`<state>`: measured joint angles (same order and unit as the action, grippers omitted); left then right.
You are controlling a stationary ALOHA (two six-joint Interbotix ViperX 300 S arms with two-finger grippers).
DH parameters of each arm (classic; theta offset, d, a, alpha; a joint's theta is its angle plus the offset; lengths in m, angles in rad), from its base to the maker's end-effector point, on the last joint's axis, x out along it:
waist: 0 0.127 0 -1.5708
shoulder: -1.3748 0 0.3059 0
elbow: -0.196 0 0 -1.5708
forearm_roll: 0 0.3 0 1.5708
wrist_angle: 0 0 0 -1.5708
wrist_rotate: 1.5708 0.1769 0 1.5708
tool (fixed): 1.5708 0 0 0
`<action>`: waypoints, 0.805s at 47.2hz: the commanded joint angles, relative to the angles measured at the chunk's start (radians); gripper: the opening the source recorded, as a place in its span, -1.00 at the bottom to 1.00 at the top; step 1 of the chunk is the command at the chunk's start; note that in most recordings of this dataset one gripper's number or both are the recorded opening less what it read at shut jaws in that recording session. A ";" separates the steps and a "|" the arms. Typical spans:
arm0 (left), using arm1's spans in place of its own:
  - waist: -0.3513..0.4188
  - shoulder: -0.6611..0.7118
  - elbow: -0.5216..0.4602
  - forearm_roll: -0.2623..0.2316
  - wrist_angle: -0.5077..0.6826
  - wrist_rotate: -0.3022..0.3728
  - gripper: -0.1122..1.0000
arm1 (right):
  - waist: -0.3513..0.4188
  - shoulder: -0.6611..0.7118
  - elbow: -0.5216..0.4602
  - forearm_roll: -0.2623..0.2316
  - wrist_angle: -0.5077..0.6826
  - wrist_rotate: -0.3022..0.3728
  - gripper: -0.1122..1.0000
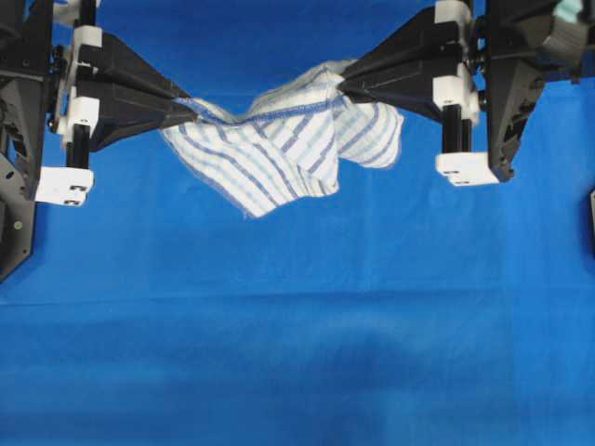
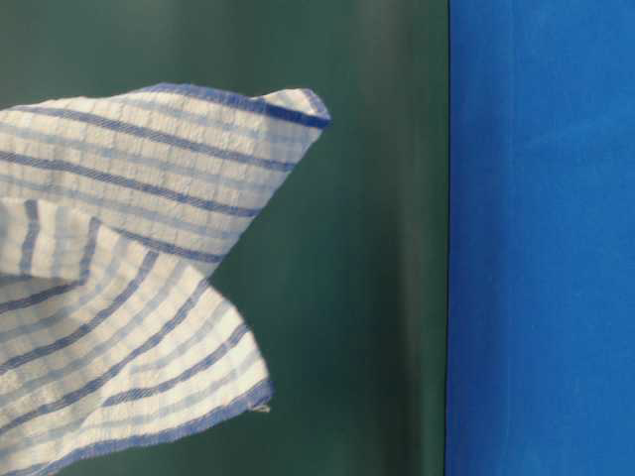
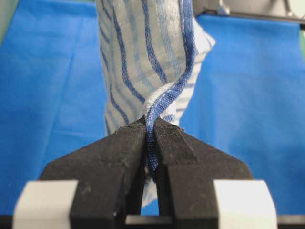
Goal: Lift the towel with both arms.
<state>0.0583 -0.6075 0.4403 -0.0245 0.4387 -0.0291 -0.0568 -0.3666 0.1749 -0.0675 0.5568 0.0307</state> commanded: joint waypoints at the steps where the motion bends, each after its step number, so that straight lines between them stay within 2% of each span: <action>1: 0.002 0.000 -0.032 0.000 -0.002 0.000 -0.76 | -0.002 -0.017 -0.026 -0.003 -0.002 -0.002 -0.75; 30: 0.002 0.012 -0.031 0.003 -0.020 0.006 -0.73 | -0.002 -0.015 -0.014 -0.003 0.006 0.002 -0.73; 32: 0.002 0.012 -0.029 0.003 -0.020 0.005 -0.61 | -0.002 -0.015 -0.014 -0.003 0.006 0.002 -0.62; 38: 0.002 0.011 -0.028 0.005 -0.021 0.005 0.03 | -0.003 -0.015 -0.009 -0.018 0.006 0.003 0.08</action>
<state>0.0583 -0.5921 0.4357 -0.0230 0.4264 -0.0230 -0.0568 -0.3666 0.1749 -0.0752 0.5660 0.0322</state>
